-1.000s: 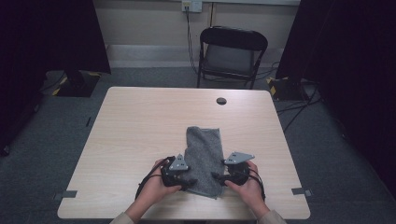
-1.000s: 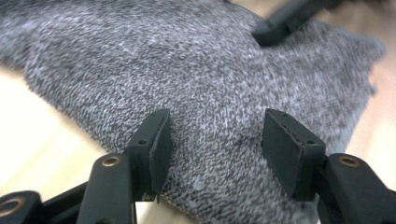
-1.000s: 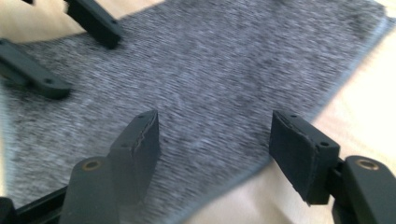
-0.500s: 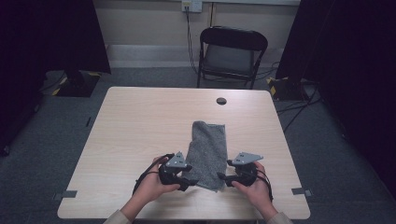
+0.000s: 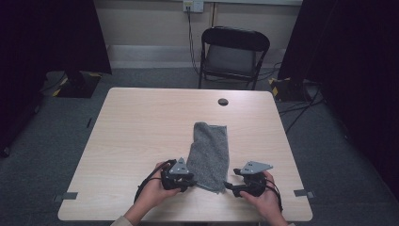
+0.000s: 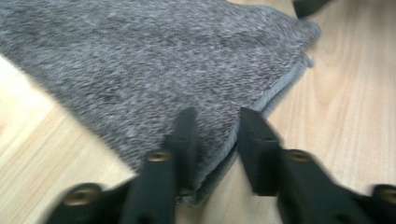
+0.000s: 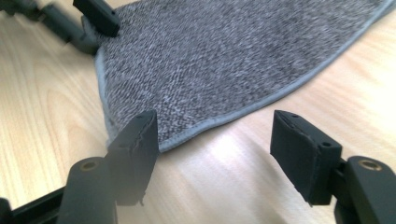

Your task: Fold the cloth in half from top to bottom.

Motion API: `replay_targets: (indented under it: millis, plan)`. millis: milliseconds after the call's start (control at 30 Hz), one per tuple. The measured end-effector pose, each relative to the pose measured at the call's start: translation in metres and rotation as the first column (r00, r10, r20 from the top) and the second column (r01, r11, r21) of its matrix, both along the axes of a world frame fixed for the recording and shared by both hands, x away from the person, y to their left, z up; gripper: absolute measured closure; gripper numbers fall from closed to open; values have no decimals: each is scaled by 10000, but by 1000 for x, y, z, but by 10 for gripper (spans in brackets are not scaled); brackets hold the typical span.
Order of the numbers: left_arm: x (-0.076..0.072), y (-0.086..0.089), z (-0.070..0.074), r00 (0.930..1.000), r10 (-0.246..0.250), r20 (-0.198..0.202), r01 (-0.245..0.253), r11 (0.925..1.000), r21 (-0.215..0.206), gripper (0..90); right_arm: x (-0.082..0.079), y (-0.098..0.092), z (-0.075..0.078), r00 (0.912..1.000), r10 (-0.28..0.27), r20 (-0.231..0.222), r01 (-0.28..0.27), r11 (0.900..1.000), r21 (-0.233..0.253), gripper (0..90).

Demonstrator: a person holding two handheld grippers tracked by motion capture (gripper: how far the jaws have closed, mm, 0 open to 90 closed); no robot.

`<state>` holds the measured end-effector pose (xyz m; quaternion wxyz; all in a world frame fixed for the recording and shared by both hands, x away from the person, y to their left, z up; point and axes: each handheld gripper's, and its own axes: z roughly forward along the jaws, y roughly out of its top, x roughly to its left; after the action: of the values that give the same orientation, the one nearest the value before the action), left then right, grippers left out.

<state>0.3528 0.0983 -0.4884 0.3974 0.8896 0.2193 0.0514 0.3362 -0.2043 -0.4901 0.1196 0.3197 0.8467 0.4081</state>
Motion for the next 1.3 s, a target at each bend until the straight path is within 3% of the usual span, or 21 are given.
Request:
replay_targets:
  millis: [67,200,300,367,433,533,633,700,733,800,833,900,933,967,1000,1133,1167,1200,1233,1267,1300]
  plan:
    - [1,2,6,9997,229,-82,-231,9994,-258,880,-1,1,-1,10000,59,-38,-59,10000,45,322]
    - [1,12,22,9984,558,-49,-560,9957,-741,888,-1,0,2,10000,20,5,-20,9998,200,319]
    - [-4,20,29,9976,680,140,-670,9960,-595,881,-2,1,5,9999,117,74,-120,9992,394,319]
    - [-6,27,25,9951,985,10,-982,9926,-714,838,-4,5,6,9996,246,130,-251,9988,429,319]
    - [-9,34,22,9940,1096,14,-1095,9932,-406,797,-5,9,7,9993,339,180,-348,9982,487,319]
    - [-11,46,18,9900,1399,-188,-1405,9894,-359,787,-6,14,8,9985,495,239,-506,9974,518,319]
    - [-9,55,20,9808,1948,0,-1943,9786,-681,617,-5,15,9,9986,487,214,-499,9972,559,321]
    - [-4,54,22,9724,2331,0,-2318,9667,-1087,554,-1,16,9,9989,419,222,-431,9973,596,323]
    - [-2,51,21,9732,2298,-43,-2288,9669,-1130,538,1,17,9,9988,430,232,-442,9974,565,327]
    - [5,44,13,9701,2421,-154,-2425,9661,-884,535,5,20,8,9989,405,255,-418,9979,499,326]
    - [11,42,5,9664,2525,-488,-2556,9640,-729,541,7,21,8,9988,423,229,-434,9978,511,326]
    - [15,42,-4,9636,2588,-676,-2612,9649,-291,665,11,24,7,9988,438,215,-447,9980,452,326]
    - [14,43,-5,9643,2495,-884,-2540,9663,-429,771,12,25,7,9988,443,219,-453,9979,461,327]
    - [12,43,-3,9597,2517,-1249,-2576,9657,-325,840,13,26,7,9986,464,240,-476,9976,494,328]
    - [9,44,1,9619,2423,-1267,-2454,9694,-90,874,14,27,7,9985,467,276,-480,9976,498,330]
    - [-14,49,8,9788,1441,-1456,-1434,9895,148,887,22,33,6,9981,544,305,-555,9977,393,336]
    - [-19,52,8,9790,1244,-1617,-1244,9922,104,885,25,36,7,9978,564,334,-578,9974,421,343]
    - [-21,54,9,9764,1258,-1754,-1274,9918,18,874,28,39,7,9975,590,395,-608,9971,459,355]
    - [-20,57,11,9780,1402,-1545,-1421,9899,-10,824,30,41,8,9973,589,429,-609,9971,460,379]
    - [-17,57,14,9800,1580,-1206,-1587,9873,46,619,34,44,8,9971,597,468,-618,9970,455,406]
    - [-12,57,17,9776,1947,-799,-1949,9808,62,503,36,45,7,9972,608,446,-630,9967,505,406]
